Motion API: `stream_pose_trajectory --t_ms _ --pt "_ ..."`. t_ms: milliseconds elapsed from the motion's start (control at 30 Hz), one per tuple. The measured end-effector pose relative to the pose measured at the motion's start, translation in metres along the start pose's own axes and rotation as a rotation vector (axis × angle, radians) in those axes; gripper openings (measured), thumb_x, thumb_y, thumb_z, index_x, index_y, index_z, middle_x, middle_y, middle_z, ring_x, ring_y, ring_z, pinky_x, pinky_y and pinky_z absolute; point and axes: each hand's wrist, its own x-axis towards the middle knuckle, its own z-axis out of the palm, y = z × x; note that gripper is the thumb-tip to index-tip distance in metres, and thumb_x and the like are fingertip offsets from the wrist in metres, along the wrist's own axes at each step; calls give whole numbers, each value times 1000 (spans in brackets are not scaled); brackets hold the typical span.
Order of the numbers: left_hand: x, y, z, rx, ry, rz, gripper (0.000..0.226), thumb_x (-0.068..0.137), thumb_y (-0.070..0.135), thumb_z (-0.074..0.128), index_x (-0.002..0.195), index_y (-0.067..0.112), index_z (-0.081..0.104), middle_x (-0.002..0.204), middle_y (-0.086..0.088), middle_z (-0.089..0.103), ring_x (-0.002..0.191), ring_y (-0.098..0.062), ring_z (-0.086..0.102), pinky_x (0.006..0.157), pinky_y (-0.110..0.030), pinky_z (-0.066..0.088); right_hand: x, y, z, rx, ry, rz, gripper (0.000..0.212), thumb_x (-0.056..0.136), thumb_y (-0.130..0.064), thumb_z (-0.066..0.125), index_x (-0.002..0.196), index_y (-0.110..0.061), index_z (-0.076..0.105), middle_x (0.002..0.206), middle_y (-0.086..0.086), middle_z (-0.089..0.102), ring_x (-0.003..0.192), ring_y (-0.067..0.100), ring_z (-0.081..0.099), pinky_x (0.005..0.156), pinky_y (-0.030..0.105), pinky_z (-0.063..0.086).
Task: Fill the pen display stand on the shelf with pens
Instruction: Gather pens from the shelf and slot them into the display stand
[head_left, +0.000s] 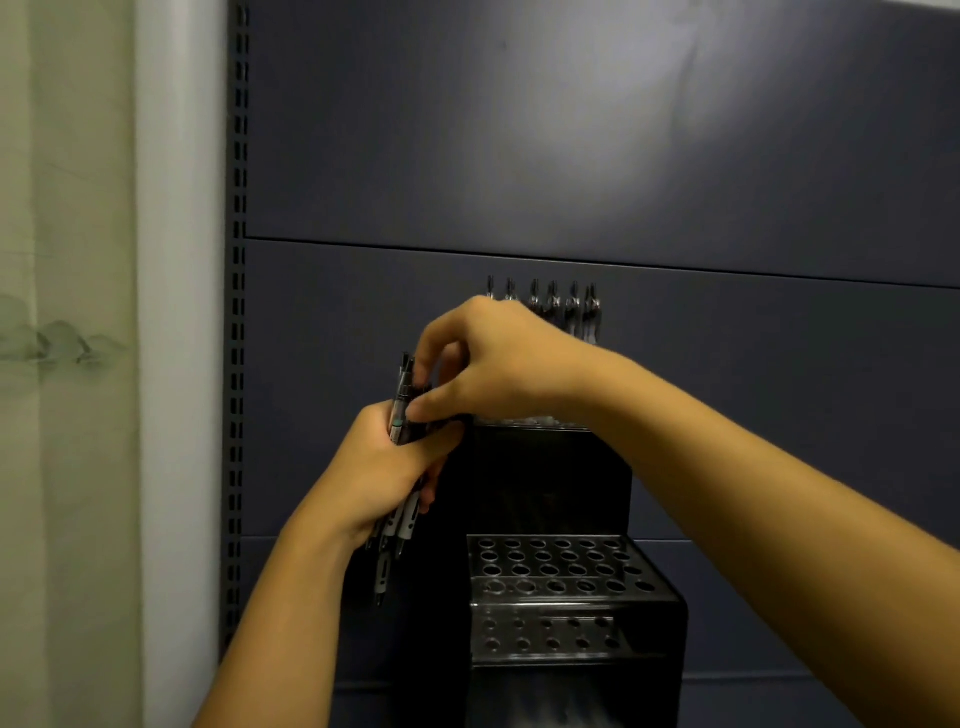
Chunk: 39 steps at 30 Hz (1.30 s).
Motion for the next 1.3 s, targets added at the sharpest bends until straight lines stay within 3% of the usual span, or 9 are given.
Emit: stream_pose_trajectory --t_ms 133,267,467,667,800,967,1100,1200,1300 --pt "-1 1 0 41 2 15 19 97 16 64 81 7 64 54 -14 54 44 -24 48 49 -32 47 4 0 8 44 56 26 27 78 -43 84 75 -18 74 61 -9 63 53 0 56 45 7 37" --pt "-1 3 2 37 19 -2 26 97 15 64 72 9 62 53 -13 54 44 -24 48 48 -30 46 3 -3 11 118 105 63 25 80 -39 84 75 -15 76 62 -8 65 53 -1 58 45 8 40" --pt "-1 5 2 64 14 -5 20 96 15 64 79 5 62 56 -11 58 47 -23 53 50 -33 47 3 -4 16 211 182 117 21 77 -28 79 73 -7 75 76 10 73 74 23 69 63 38 60" --pt "-2 9 -1 57 14 -17 22 96 17 65 77 8 60 55 -9 57 46 -20 52 47 -27 47 2 -3 18 368 248 149 22 77 -22 81 60 -16 68 67 -1 70 62 7 64 51 19 55" --pt "-3 7 -5 67 17 -13 26 95 20 68 72 14 58 56 -9 56 46 -21 51 46 -30 46 5 -3 18 479 345 114 19 78 -17 79 72 -3 69 55 -3 62 48 10 60 47 24 51" --pt "-2 8 -5 3 27 -7 35 97 24 67 67 14 52 53 -7 48 43 -20 45 44 -31 42 6 5 10 631 177 30 16 86 -13 79 92 -5 67 77 8 69 63 18 68 56 35 59" --pt "-3 6 -5 -53 3 -16 32 96 20 68 71 8 52 55 -8 47 43 -21 44 44 -32 41 6 15 9 641 107 -66 28 91 -4 72 118 -11 70 97 5 70 80 20 70 58 28 56" --pt "-4 6 -4 -79 -23 -29 25 94 21 69 81 4 57 57 -8 49 44 -20 45 44 -31 41 5 21 9 619 88 -109 20 94 -4 69 108 -16 75 98 -1 75 86 13 71 58 25 53" --pt "-3 5 -3 -78 -8 -28 25 93 20 70 79 6 56 58 -9 52 45 -20 47 45 -32 43 6 22 10 643 93 -140 12 92 -4 70 95 -15 73 91 -2 74 82 23 70 59 28 54"
